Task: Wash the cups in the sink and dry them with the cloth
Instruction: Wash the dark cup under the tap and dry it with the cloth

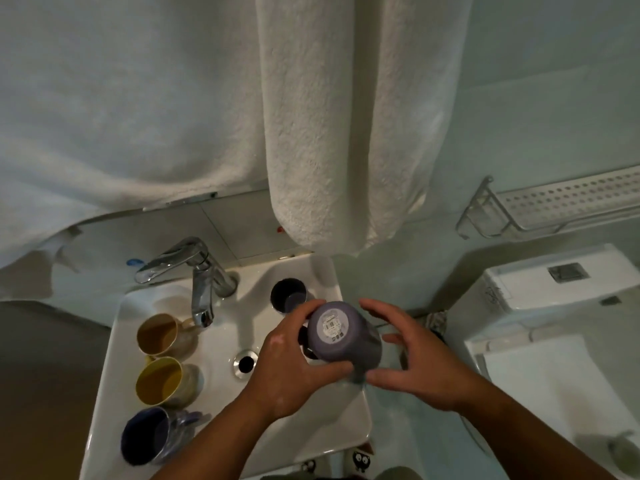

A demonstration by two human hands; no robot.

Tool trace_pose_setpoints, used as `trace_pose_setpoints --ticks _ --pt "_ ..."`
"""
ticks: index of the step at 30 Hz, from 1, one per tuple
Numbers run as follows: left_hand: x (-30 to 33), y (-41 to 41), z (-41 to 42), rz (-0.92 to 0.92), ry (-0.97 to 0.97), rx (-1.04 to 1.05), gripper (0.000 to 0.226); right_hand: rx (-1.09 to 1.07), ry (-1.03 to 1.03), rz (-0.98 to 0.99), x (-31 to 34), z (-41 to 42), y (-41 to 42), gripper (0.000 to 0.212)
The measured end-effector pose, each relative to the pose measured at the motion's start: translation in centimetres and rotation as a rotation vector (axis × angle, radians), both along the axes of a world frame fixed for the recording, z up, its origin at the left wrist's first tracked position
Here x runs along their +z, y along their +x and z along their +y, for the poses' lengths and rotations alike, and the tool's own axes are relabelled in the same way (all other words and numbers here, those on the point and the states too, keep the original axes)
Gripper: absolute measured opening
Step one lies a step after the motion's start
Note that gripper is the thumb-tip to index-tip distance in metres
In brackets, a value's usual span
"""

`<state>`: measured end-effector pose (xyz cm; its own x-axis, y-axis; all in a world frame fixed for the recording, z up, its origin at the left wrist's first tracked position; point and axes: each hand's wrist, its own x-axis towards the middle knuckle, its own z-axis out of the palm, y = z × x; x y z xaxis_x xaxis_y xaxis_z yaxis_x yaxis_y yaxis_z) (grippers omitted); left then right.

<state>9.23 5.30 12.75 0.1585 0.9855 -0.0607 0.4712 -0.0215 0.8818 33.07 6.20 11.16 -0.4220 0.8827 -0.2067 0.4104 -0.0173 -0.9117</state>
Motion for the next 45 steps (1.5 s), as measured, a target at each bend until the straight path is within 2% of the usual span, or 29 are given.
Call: trace_pose_setpoints --ticks 2,5,7,8,10,12,14,17,20,23,25,27,31,34,36,41,45 --pt "0.9 0.5 1.2 -0.11 -0.06 -0.015 0.081 -0.031 0.074 0.017 1.5 0.2 0.0 0.093" --pt "1.9 1.6 3.2 -0.262 -0.162 -0.024 0.079 -0.215 0.02 0.141 2.6 0.4 -0.3 0.086" --pt "2.4 2.0 4.2 -0.278 -0.196 -0.132 0.087 -0.378 -0.026 0.238 3.6 0.3 0.1 0.079" --pt "2.7 2.1 4.5 -0.25 -0.164 -0.2 0.092 -0.458 -0.059 0.275 4.2 0.1 0.6 0.073" --pt "3.7 2.4 5.0 -0.107 0.024 -0.308 0.096 -0.577 -0.104 0.256 5.8 -0.1 1.9 0.06" --pt "4.7 3.1 5.8 0.059 0.291 -0.423 0.088 -0.643 -0.142 0.144 6.9 -0.1 3.2 0.056" --pt "5.1 4.8 6.7 0.155 0.462 -0.552 0.078 -0.646 -0.143 0.015 7.8 -0.1 4.4 0.061" --pt "5.3 7.9 7.7 0.146 0.426 -0.65 0.072 -0.629 -0.094 -0.062 9.5 -0.2 5.4 0.058" --pt "5.8 10.4 8.6 0.042 0.347 -0.61 0.061 -0.704 -0.016 -0.039 11.4 -0.1 6.6 0.049" --pt "6.2 12.4 9.7 -0.148 0.202 -0.519 0.052 -0.766 0.018 0.101 12.6 -0.2 8.6 0.045" --pt "6.4 13.8 10.4 -0.256 0.08 -0.466 0.048 -0.743 0.055 0.171 13.0 -0.1 10.4 0.041" --pt "6.5 15.5 11.2 -0.293 0.04 -0.447 0.046 -0.686 0.076 0.221 13.1 0.3 12.5 0.048" --pt "6.7 20.2 12.9 -0.309 0.002 -0.388 0.049 -0.565 0.096 0.144 12.3 2.5 18.2 0.077" --pt "6.2 24.6 14.0 -0.277 -0.043 -0.343 0.046 -0.522 0.102 0.084 10.7 5.0 22.8 0.086" --pt "5.8 27.3 14.5 -0.226 -0.033 -0.327 0.045 -0.53 0.133 0.042 9.5 6.6 25.6 0.086" --pt "4.5 32.7 15.8 -0.128 -0.043 -0.221 0.044 -0.458 0.159 -0.024 7.3 10.5 31.2 0.067" --pt "5.6 35.3 18.7 -0.106 0.022 -0.137 0.047 -0.429 0.231 -0.041 8.1 15.5 33.5 0.07"
